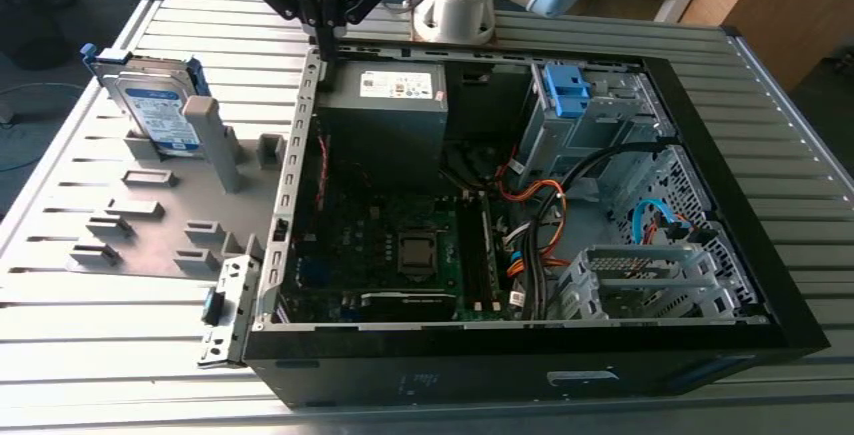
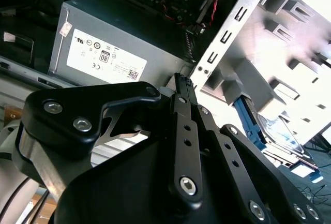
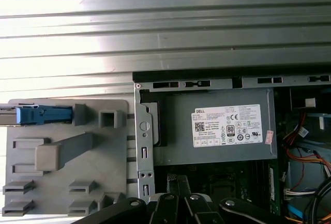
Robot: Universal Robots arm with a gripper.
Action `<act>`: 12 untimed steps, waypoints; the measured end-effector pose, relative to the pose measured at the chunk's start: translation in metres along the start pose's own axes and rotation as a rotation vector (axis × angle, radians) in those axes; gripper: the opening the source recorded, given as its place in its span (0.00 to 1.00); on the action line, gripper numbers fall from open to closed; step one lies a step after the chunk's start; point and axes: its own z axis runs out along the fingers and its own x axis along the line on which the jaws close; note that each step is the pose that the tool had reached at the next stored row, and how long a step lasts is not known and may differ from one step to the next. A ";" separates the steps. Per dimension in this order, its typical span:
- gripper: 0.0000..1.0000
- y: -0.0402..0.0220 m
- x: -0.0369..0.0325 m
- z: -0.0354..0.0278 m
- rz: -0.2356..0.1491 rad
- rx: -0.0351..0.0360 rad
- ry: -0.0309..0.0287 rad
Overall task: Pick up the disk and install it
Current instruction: 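Reach for the disk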
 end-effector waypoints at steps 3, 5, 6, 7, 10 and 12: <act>0.11 -0.0001 0.0007 0.0000 0.000 0.0000 0.0000; 0.11 -0.0001 0.0013 0.0000 0.000 0.0000 0.0000; 0.11 -0.0001 0.0017 -0.0001 0.000 0.0000 0.0000; 0.11 -0.0002 0.0020 -0.0001 0.000 0.0000 0.0000; 0.11 -0.0002 0.0027 -0.0001 0.000 0.0000 0.0000; 0.11 -0.0002 0.0032 -0.0001 0.000 0.0000 0.0000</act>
